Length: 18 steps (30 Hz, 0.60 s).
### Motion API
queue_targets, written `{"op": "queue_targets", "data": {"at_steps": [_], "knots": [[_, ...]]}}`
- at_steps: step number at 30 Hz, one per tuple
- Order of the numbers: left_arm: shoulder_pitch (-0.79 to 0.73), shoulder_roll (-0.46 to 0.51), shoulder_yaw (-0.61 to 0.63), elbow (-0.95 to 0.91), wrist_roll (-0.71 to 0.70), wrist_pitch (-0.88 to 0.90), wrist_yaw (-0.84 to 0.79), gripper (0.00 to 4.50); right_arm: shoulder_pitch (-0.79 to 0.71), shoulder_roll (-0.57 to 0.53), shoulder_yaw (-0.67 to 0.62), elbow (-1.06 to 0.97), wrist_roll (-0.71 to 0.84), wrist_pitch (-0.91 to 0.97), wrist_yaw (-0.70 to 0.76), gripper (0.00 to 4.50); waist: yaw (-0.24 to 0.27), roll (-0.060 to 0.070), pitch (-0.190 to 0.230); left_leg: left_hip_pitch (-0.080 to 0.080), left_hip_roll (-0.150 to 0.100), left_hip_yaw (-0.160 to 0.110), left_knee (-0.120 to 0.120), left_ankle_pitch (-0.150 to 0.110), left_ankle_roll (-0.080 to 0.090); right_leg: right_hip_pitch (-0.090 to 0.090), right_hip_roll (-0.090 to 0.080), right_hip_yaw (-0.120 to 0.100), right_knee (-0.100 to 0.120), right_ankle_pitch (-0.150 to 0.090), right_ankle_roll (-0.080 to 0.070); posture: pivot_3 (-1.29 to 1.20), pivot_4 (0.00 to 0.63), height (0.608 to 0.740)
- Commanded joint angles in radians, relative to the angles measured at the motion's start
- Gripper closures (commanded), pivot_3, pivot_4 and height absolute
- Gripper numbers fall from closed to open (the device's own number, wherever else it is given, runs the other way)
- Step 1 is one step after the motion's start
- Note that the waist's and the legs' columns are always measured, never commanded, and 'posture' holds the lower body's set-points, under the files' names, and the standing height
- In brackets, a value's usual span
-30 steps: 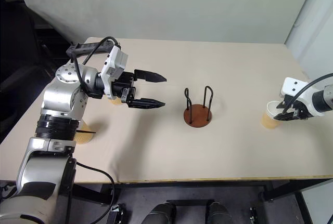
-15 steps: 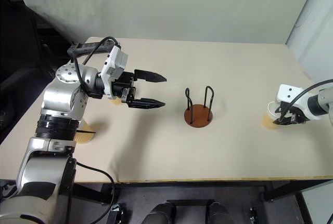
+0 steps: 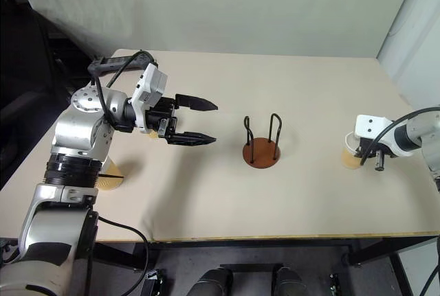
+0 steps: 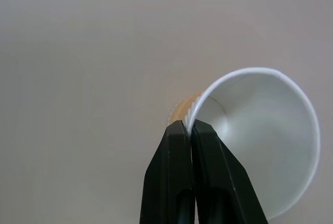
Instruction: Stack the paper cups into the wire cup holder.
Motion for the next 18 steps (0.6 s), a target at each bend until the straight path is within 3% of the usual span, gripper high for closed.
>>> {"op": "queue_targets", "data": {"at_steps": [1,18], "knots": [[-0.020,0.026,0.009,0.000,0.008,-0.022,-0.020,0.00,-0.100,0.011,-0.014,-0.049,-0.002,-0.010,0.006,4.47,-0.001,0.000,0.000,0.000,0.000,0.000,0.000,0.000,0.000,0.000,0.000,0.000,0.000,0.000,0.000,0.00,0.150,0.740],[-0.096,0.036,-0.028,0.209,0.093,-0.151,-0.094,0.00,-0.442,0.175,0.033,-0.118,0.010,0.050,0.084,4.47,-0.001,0.001,0.001,-0.001,0.001,-0.001,-0.001,-0.001,-0.001,-0.001,0.000,-0.001,-0.001,-0.001,-0.004,0.00,0.150,0.740]]}}
